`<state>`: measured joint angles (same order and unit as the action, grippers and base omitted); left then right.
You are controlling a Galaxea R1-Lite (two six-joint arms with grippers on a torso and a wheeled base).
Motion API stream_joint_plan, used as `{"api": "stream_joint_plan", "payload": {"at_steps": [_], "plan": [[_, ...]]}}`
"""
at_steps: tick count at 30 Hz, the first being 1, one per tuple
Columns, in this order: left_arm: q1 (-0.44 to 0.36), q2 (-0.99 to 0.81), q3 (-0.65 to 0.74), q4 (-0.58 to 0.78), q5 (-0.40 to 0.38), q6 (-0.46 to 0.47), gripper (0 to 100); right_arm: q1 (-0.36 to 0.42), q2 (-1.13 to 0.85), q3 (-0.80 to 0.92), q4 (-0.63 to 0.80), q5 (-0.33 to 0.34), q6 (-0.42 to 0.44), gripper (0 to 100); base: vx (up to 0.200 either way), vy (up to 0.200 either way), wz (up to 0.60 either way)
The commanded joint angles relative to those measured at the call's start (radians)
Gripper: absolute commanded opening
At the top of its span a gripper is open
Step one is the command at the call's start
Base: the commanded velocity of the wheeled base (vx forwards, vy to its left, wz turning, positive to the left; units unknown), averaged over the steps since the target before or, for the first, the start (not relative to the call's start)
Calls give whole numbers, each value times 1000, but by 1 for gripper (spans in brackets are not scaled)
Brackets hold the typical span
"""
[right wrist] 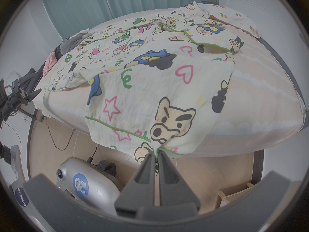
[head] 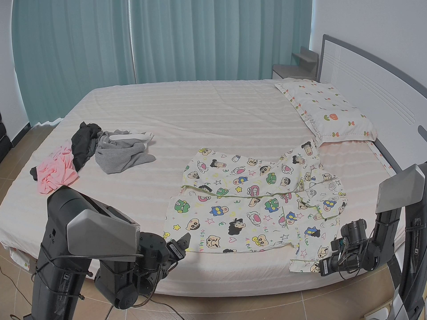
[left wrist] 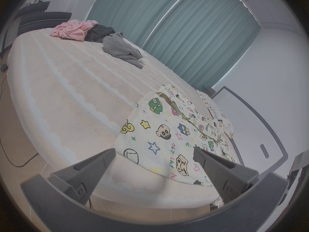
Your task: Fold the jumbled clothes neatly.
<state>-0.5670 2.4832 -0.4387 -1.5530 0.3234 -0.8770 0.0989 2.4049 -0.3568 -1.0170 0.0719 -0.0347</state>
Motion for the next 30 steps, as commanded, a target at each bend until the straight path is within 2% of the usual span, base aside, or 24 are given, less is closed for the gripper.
{"api": "stream_joint_plan", "payload": {"at_steps": [1, 4, 7, 8, 9, 10, 14, 25, 30], "plan": [[-1, 0, 0, -18, 0, 0, 100, -4, -3, 19, -5, -20, -1, 0, 0, 0, 0], [1, 0, 0, -18, 0, 0, 100, -15, -7, 64, -75, -27, -1, 0, 0, 0, 0], [1, 0, 0, -18, 0, 0, 100, -25, -7, 147, -296, -27, 4, 0, 0, 0, 0], [1, 0, 0, -18, 0, 0, 100, -25, -7, 147, -296, -27, 4, 0, 0, 0, 0], [-1, -1, 0, -18, 0, 0, 100, -28, 2, 185, -402, -29, 2, 0, 0, 0, 0], [-1, -1, 0, -18, 0, 0, 100, -28, 7, 203, -448, -30, 2, 0, 0, 0, 0], [-1, -1, 0, -18, 0, 0, 100, -30, 13, 236, -554, -55, 1, 0, 0, 0, 0], [3, -1, -2, -18, 0, 0, 100, -38, -32, 183, -554, -55, 2, 0, 0, 0, 0], [4, -1, -3, -18, 0, 0, 100, -50, -15, 199, -554, -20, 6, 0, 0, 0, 0]]}}
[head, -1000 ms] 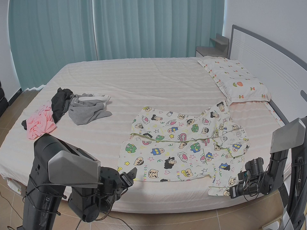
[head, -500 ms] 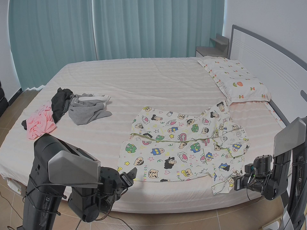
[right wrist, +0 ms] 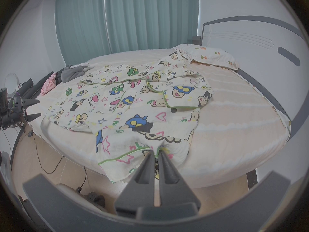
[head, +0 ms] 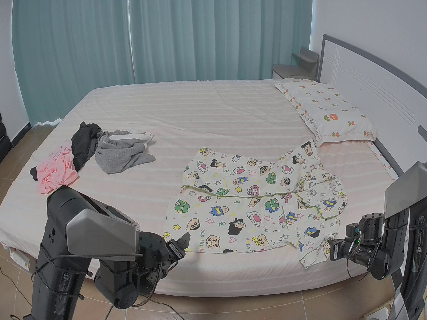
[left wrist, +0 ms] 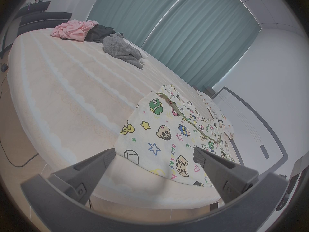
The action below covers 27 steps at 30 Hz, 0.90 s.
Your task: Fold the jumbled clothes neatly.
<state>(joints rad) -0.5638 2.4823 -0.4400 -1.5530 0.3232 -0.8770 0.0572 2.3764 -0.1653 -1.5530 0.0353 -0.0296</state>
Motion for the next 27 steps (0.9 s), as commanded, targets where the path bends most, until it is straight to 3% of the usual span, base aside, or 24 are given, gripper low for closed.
{"api": "stream_joint_plan", "payload": {"at_steps": [1, 9, 18, 27], "plan": [[1, 1, 0, -18, 0, 0, 100, -10, 24, 10, -18, 34, 0, 0, 0, 0, 0], [1, 3, 0, -18, 0, 0, 100, -39, 132, 1, -18, 72, -4, 0, 0, 0, 0], [1, 6, -2, -18, -3, 4, 100, -65, 84, 81, -18, 133, -30, 0, 0, 0, 0], [16, -30, -5, -13, 2, 231, 100, -93, -23, 156, -18, 209, -33, 0, 0, 0, 0]]}}
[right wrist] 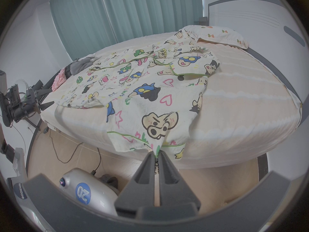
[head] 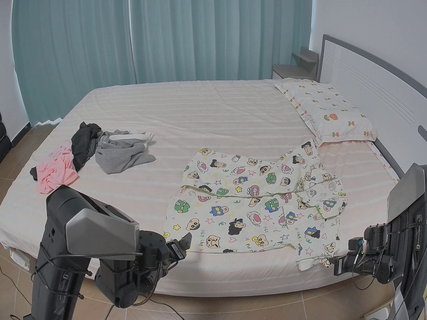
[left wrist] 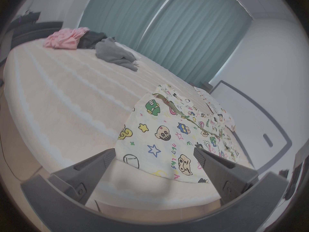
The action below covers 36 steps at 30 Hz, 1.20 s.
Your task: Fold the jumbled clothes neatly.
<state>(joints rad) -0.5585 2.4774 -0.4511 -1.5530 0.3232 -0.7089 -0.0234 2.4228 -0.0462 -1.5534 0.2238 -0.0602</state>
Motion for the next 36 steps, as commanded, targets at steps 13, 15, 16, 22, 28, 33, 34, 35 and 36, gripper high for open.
{"api": "stream_joint_plan", "payload": {"at_steps": [13, 15, 16, 22, 28, 33, 34, 35, 36], "plan": [[89, -37, -61, 186, -99, 221, 100, -20, -85, 46, -17, 65, -41, 0, 0, 0, 0], [94, -31, -106, 215, -102, 220, 100, -20, -85, 46, -17, 65, -39, 0, 0, 0, 0], [94, -31, -106, 215, -102, 220, 100, -20, -85, 46, -17, 65, -39, 0, 0, 0, 0], [94, 11, -173, 298, -104, 220, 100, -24, -87, 46, -17, 66, -39, 0, 0, 0, 0], [88, 26, -195, 324, -105, 220, 100, -24, -87, 46, -17, 65, -39, 0, 0, 0, 0], [75, 23, -193, 349, -105, 220, 100, -23, -87, 46, -17, 65, -41, 0, 0, 0, 0], [72, 23, -195, 358, -105, 221, 100, -23, -87, 46, -17, 65, -41, 0, 0, 0, 0], [71, 21, -198, 378, -105, 221, 0, -23, -83, 46, -17, 65, -41, 0, 0, 0, 0], [71, 21, -201, 383, -105, 220, 0, -23, -82, 46, -17, 65, -43, 0, 0, 0, 0]]}}
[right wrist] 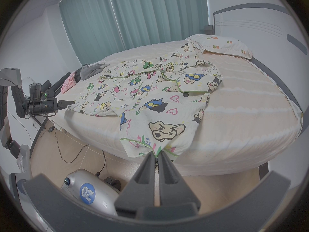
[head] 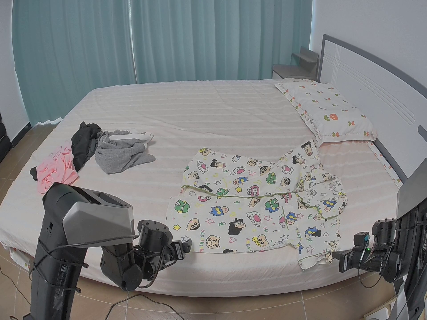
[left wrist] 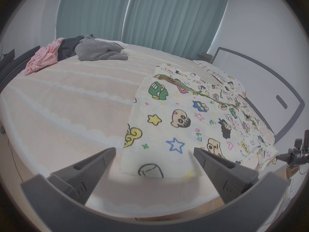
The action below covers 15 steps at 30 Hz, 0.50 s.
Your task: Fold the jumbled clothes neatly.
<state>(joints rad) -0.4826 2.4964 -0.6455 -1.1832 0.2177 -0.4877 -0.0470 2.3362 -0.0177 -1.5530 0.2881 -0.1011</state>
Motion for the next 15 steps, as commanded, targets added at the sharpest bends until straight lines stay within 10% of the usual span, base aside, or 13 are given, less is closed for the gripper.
{"api": "stream_joint_plan", "payload": {"at_steps": [1, 15], "plan": [[-5, 2, -9, 14, 0, -2, 0, 1, 5, 18, -18, 0, -2, 0, 0, 0, 0], [-2, -48, 37, 8, 35, -5, 0, -20, -1, 18, 13, -1, -69, 0, 0, 0, 0]]}}
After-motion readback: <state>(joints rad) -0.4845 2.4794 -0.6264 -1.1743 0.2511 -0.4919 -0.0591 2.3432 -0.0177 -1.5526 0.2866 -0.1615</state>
